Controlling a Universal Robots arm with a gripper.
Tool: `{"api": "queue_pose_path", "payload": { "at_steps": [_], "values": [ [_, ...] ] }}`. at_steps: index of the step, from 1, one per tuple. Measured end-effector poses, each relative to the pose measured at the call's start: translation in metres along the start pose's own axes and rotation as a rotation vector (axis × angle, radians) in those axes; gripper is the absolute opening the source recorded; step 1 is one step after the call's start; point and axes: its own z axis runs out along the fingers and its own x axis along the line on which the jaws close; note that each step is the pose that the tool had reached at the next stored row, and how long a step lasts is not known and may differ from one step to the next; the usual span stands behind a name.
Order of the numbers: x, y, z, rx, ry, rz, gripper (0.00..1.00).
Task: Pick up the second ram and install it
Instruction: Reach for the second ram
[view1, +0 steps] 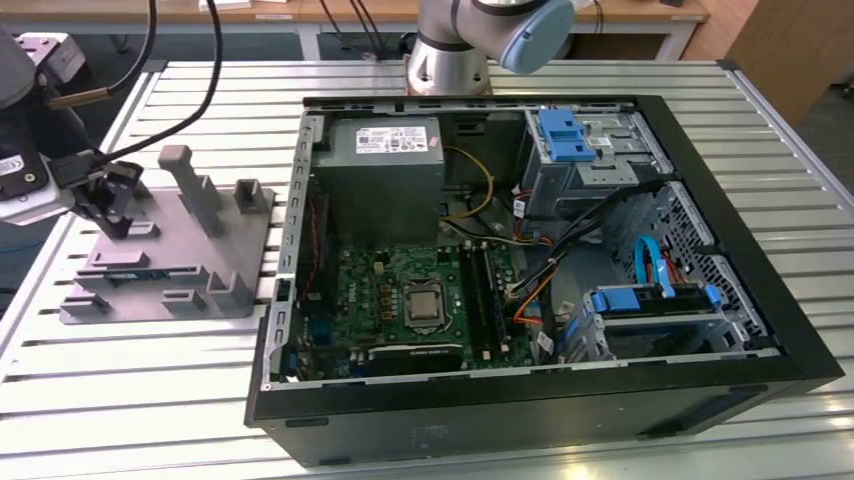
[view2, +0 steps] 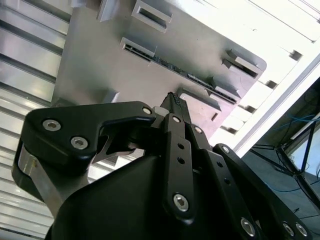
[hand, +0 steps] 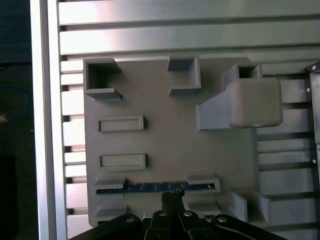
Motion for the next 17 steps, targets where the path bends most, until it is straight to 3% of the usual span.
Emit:
{"api": "queue_pose_path", "payload": {
  "at_steps": [17],
  "values": [
    [0.0045, -0.0021, 0.0304, 0.0029, 0.0007, -0.005, 0.1]
  ]
}}
